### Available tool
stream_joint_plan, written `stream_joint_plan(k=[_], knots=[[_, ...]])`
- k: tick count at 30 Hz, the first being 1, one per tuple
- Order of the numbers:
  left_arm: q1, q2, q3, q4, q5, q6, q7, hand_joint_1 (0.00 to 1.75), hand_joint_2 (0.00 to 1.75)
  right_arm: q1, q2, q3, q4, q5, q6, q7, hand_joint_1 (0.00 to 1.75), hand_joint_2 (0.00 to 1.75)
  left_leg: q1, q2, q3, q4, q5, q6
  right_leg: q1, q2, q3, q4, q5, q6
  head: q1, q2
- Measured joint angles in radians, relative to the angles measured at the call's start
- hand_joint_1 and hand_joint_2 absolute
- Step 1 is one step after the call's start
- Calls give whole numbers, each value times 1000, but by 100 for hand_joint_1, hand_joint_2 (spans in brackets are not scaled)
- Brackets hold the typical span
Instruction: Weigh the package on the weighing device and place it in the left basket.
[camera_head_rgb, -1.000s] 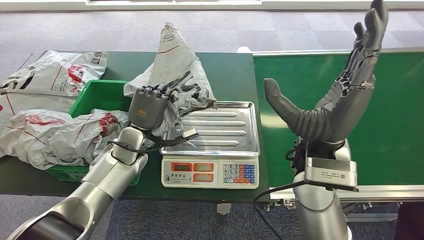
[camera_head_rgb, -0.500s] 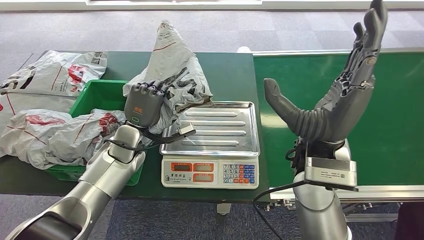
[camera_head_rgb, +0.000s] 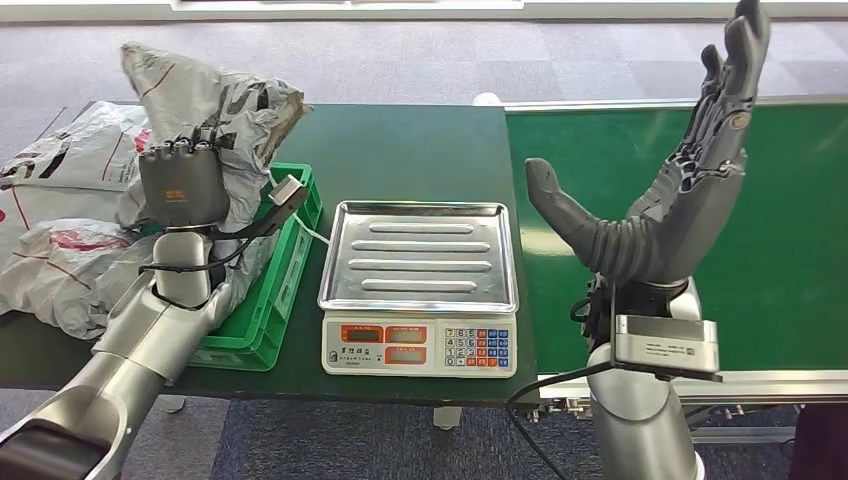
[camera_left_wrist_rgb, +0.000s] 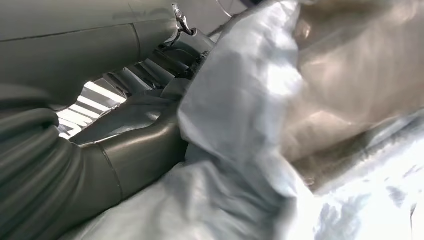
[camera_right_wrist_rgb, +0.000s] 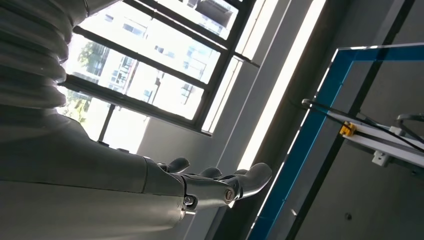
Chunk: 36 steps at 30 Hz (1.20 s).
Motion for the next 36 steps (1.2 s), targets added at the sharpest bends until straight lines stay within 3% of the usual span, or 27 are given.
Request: stream_joint_plan(k=[5,11,15,18,22,25,27,29,31,34,36], knots=[[-23,64,-48,152,0,23,105,175,175,-21,0,4,0,-18,37,4,0,175,0,0,0,0,0,0,0,1,0,0,0,0,0,0],[-25,116,-60,239,0,37,147,175,175,-42,0,7,5,-24,55,10,0,175,0,1,0,0,0,-1,0,3,0,0,1,-1,0,0],[-25,134,-61,267,0,29,161,0,175,-55,0,11,12,-26,55,10,0,175,0,1,0,0,0,-1,0,2,0,0,1,-1,0,0],[-24,139,-61,288,0,-7,154,0,175,-65,0,18,18,-28,56,10,0,175,0,1,0,0,0,-1,0,2,0,0,1,-1,0,0],[-23,140,-60,309,0,-36,138,0,0,-75,0,22,25,-29,57,10,0,175,0,1,0,0,1,-1,0,2,0,0,1,-1,0,0],[-22,139,-55,318,0,-45,118,0,0,-77,0,23,29,-29,57,11,0,175,0,1,0,0,1,-1,0,2,0,0,1,-1,0,0],[-19,131,-28,320,10,-37,53,0,0,-79,0,23,31,-28,54,12,0,175,0,1,1,0,1,-1,0,2,-1,0,1,-1,0,0],[-3,109,42,298,70,-7,-90,0,0,-77,0,23,32,-26,47,13,0,175,0,1,1,0,1,-1,0,2,-1,0,1,-1,0,0],[28,70,169,231,244,22,-342,0,0,-69,0,23,32,-22,39,11,0,175,0,1,0,0,1,-1,0,2,-1,0,1,-1,0,0],[73,-13,400,87,638,35,-759,0,0,-56,-1,23,32,-25,34,4,0,175,0,3,0,1,0,-1,-1,4,-1,0,1,-1,0,0],[105,-62,524,-29,845,29,-901,0,0,-54,-1,23,32,-31,33,1,0,175,-1,6,0,1,-1,-1,-1,7,-2,0,2,-1,0,0]])
